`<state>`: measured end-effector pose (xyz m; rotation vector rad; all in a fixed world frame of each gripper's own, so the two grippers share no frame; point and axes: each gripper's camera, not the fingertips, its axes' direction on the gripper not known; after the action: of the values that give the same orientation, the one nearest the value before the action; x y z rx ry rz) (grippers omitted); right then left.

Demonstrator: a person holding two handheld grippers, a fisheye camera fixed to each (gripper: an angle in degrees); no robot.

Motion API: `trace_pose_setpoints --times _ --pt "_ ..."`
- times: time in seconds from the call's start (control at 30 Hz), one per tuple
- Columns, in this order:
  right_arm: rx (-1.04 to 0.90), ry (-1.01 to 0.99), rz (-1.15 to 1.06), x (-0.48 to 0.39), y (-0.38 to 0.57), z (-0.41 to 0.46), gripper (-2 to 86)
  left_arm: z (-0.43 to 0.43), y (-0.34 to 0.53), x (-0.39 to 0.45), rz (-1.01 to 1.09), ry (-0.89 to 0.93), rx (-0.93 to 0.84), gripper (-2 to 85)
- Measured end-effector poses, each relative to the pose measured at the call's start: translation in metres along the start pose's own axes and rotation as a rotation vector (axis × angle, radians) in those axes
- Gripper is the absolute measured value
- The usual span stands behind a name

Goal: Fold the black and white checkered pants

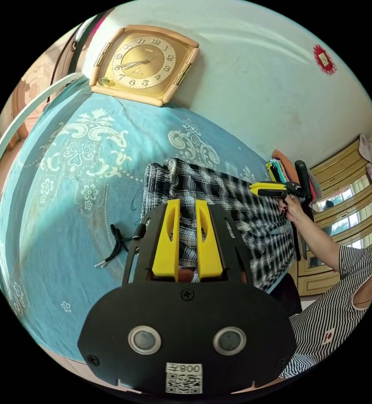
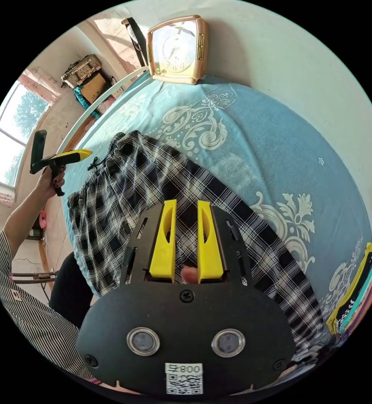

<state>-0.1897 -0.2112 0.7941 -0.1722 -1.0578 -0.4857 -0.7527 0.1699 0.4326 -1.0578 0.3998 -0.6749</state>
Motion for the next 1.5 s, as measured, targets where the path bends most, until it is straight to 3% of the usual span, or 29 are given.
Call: trace_pose_setpoints --times 0.17,0.57,1.27,1.5 --pt "-0.014 0.048 -0.036 -0.006 -0.031 0.004 8.7 0.012 -0.065 0.022 0.041 -0.060 -0.042 7.4" --pt "-0.161 0.141 -0.140 -0.024 -0.088 0.044 8.1 0.080 -0.170 0.099 0.264 -0.350 -0.384 8.0" --pt "-0.100 0.108 -0.128 -0.044 -0.100 0.062 6.8 0.081 -0.236 0.175 0.296 -0.367 -0.435 6.2" --pt "-0.098 0.077 -0.071 -0.046 -0.095 0.069 2.0 0.071 -0.235 0.191 0.272 -0.380 -0.433 2.0"
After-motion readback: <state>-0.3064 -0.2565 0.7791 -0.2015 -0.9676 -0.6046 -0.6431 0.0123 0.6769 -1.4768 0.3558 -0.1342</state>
